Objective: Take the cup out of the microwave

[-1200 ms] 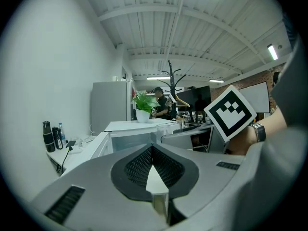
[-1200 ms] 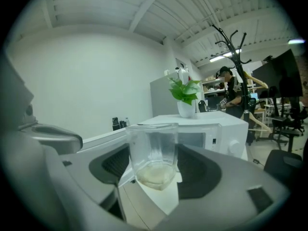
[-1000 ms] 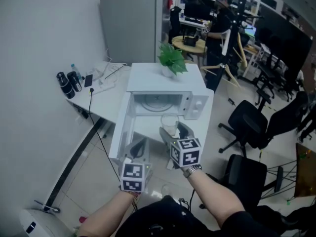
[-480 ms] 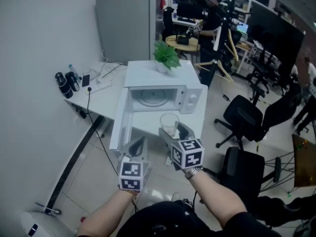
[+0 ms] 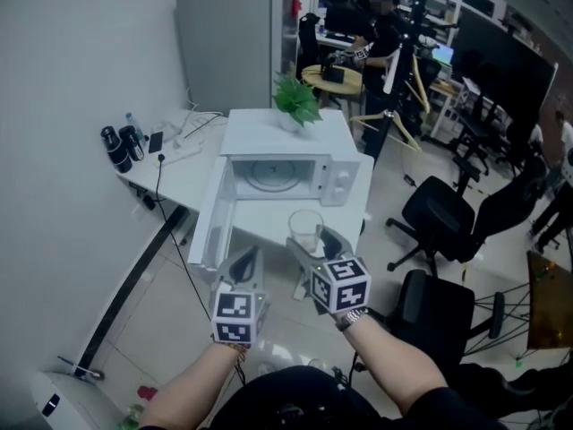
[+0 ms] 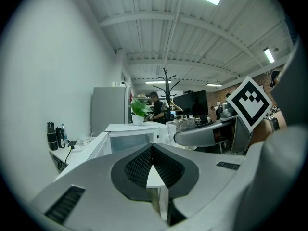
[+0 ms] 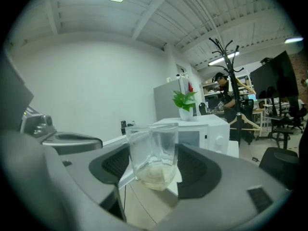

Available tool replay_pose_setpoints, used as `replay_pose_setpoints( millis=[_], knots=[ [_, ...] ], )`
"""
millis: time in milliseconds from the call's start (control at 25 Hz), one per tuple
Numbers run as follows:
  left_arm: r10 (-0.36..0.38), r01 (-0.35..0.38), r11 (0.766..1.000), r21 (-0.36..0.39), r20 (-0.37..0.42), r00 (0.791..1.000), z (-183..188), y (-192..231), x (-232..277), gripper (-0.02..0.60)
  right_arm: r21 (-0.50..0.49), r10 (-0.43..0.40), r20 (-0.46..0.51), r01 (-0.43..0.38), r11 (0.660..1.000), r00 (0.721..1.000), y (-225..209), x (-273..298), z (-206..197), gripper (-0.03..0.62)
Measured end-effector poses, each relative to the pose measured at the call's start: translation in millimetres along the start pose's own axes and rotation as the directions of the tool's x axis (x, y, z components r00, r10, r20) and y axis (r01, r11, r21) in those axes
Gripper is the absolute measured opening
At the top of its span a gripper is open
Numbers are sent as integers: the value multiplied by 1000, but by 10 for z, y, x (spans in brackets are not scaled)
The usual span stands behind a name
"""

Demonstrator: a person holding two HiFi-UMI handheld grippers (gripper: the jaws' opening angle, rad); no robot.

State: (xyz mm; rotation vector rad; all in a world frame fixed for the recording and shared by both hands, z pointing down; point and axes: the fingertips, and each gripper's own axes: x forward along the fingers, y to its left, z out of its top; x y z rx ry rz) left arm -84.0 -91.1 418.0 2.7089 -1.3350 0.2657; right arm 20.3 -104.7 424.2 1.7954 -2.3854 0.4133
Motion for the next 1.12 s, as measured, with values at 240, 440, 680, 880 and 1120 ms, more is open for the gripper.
replay_pose_setpoints(
  millis=[240, 440, 680, 880, 1120],
  knots=[
    [50, -50, 999, -8, -3, 999, 11, -73, 0, -3, -9, 49, 4, -49, 999, 999, -33, -81, 33, 341],
    [78, -78, 997, -7, -6, 997, 7, -148, 5, -3, -3, 80, 14, -80, 997, 997, -80, -157, 66, 341],
    [96, -96, 995, -2, -9, 995, 21, -249, 10, -3, 4, 97, 14, -97, 995, 995, -140, -257, 79, 341],
    [105, -105, 994, 2, -10, 994, 39, -313, 10, -3, 7, 107, 20, -107, 994, 994, -170, -317, 109, 341],
    [108, -108, 994, 7, -15, 994, 32, -396, 19, -3, 10, 113, 19, -113, 994, 993, -217, -371, 99, 341]
  ],
)
